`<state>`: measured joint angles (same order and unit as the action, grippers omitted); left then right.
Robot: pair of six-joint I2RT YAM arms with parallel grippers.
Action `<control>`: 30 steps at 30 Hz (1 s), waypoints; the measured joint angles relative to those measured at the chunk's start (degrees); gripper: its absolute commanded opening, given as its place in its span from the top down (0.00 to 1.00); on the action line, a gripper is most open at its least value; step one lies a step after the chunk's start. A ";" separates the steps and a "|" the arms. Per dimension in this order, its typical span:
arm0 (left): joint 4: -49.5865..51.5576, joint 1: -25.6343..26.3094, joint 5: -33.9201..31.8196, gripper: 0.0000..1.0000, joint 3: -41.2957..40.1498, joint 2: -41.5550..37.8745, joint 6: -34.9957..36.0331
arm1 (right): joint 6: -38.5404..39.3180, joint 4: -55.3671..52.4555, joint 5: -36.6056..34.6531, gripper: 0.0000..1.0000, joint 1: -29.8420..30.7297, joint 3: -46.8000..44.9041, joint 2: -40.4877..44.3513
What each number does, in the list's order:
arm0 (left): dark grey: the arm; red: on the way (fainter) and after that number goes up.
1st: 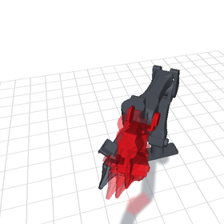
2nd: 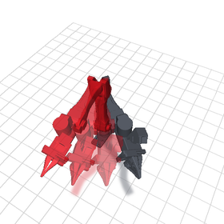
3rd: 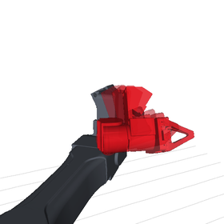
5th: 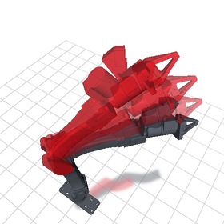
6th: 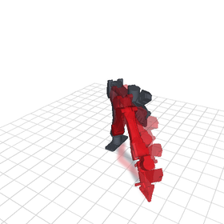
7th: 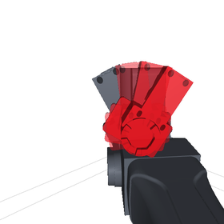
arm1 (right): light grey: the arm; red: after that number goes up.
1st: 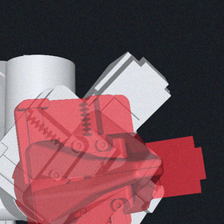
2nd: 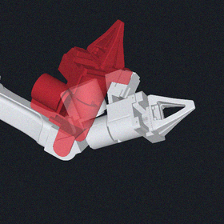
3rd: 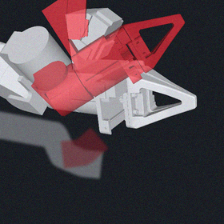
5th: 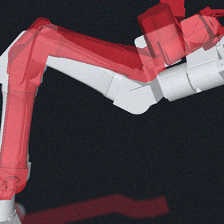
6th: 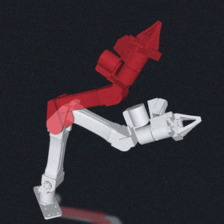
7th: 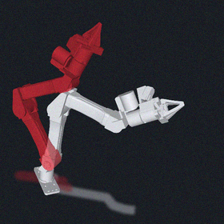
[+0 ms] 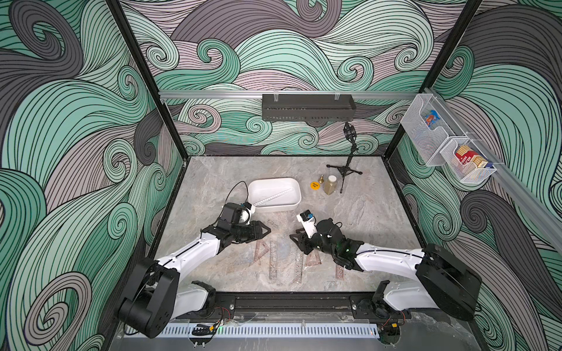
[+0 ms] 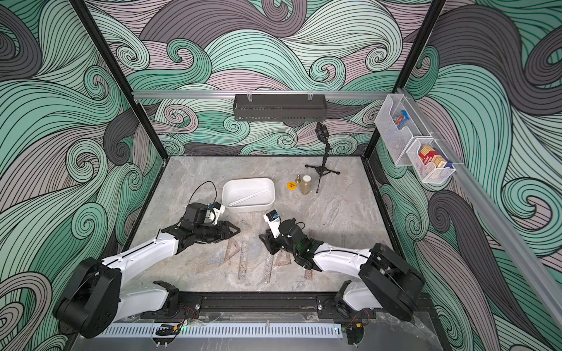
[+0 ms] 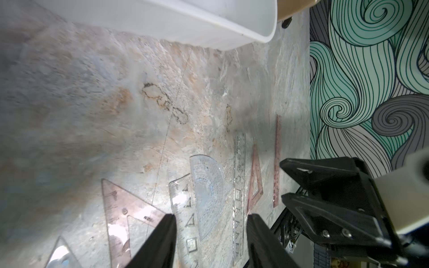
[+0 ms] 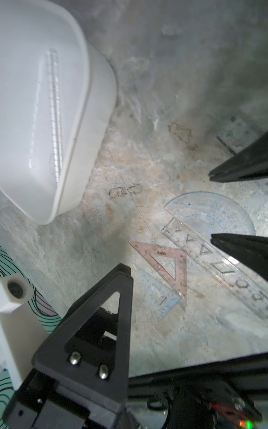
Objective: Put the scattered rulers into the storage box
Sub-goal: Pick up the ruler from the center of the board.
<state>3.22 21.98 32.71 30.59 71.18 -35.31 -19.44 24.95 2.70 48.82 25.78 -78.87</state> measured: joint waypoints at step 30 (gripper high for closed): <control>-0.26 0.61 -1.05 0.45 0.15 1.70 -0.02 | -1.22 4.31 4.98 0.80 9.01 1.79 -15.58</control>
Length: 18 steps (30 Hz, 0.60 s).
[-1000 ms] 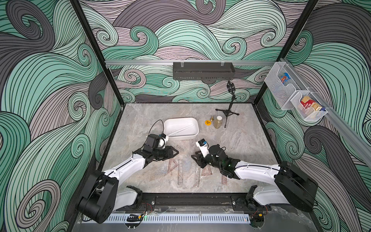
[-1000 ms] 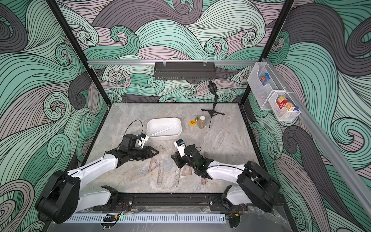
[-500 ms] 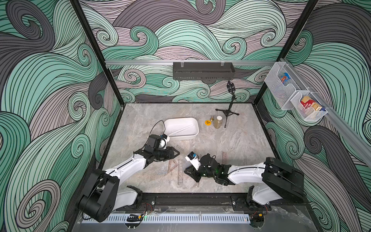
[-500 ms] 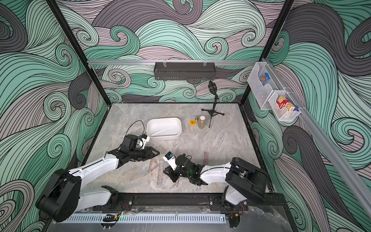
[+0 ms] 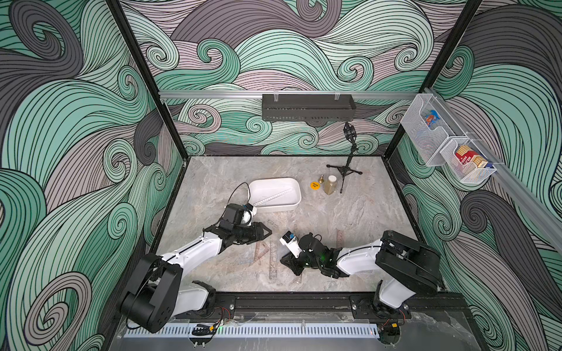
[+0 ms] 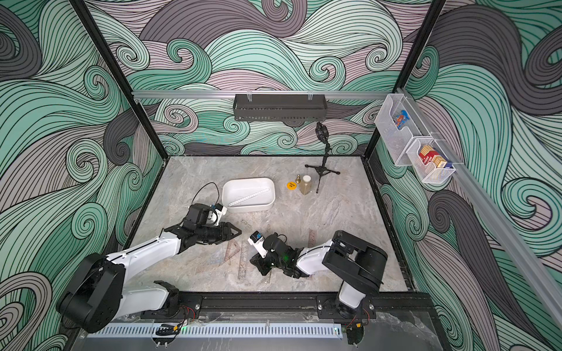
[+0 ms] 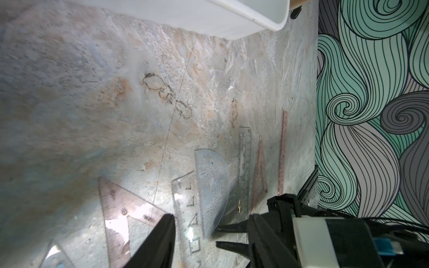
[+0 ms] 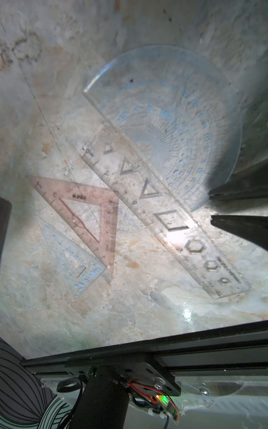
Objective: Put the scattered rulers into the storage box
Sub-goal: Pick up the ruler from the center of the board.
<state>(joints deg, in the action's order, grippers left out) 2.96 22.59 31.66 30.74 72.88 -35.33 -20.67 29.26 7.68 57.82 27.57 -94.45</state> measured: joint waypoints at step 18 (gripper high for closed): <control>-1.11 0.13 -0.09 0.44 1.64 5.38 0.15 | 0.74 2.56 5.46 0.87 -10.40 2.56 3.72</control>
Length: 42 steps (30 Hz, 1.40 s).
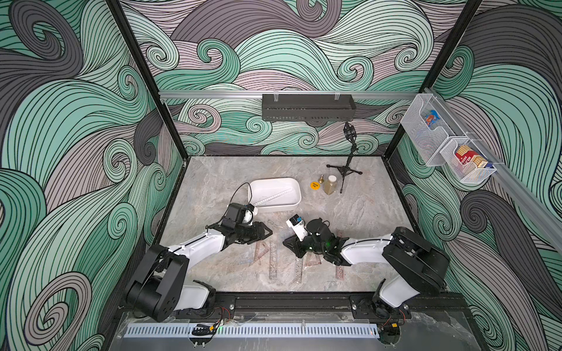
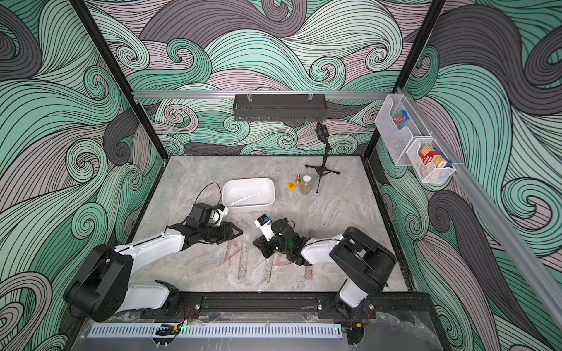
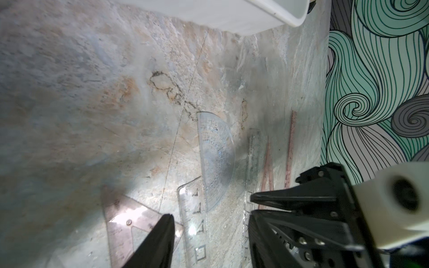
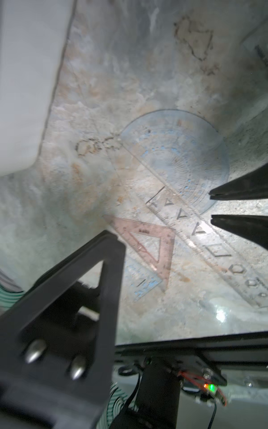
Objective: Put the scattered rulers into the storage box
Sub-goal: Pick up the ruler from the center of the board.
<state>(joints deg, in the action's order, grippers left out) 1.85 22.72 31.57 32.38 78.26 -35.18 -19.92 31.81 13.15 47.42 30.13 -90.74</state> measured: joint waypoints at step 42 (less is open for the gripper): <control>-3.15 2.62 -1.27 0.32 6.97 8.20 2.45 | 3.43 2.36 6.58 0.90 -8.61 2.05 -5.14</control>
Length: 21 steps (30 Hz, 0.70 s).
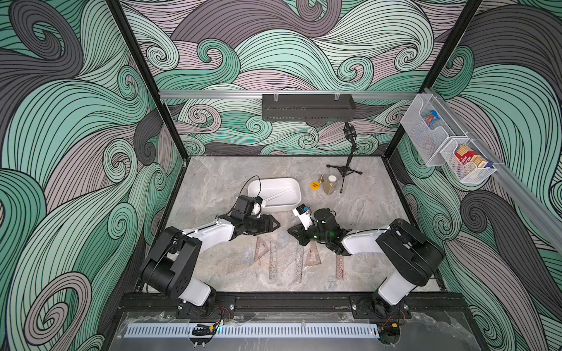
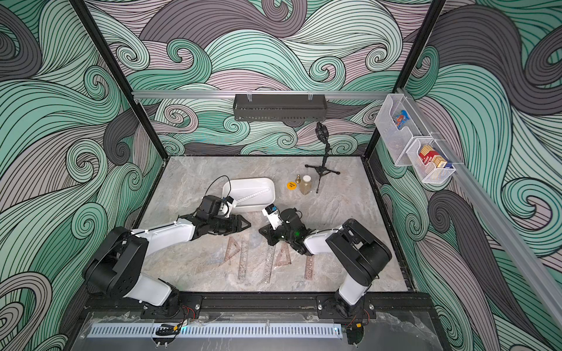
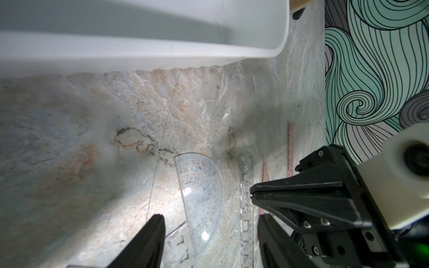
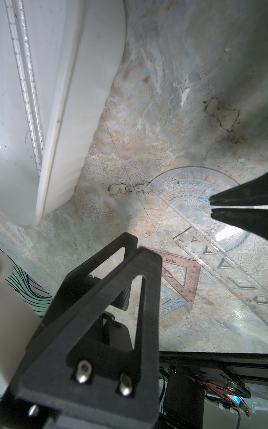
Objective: Put the scattered rulers into the storage box
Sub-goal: Pick up the ruler from the center of the board.
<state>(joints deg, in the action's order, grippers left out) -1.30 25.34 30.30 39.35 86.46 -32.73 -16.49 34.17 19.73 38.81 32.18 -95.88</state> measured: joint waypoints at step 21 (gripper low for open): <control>-0.70 2.32 1.29 0.47 0.00 4.68 -0.46 | 0.87 -0.70 0.50 1.00 0.39 2.29 -5.22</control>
<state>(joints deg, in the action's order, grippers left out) -2.00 27.66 31.59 39.35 91.13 -33.19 -15.62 33.47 20.23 39.20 34.48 -101.10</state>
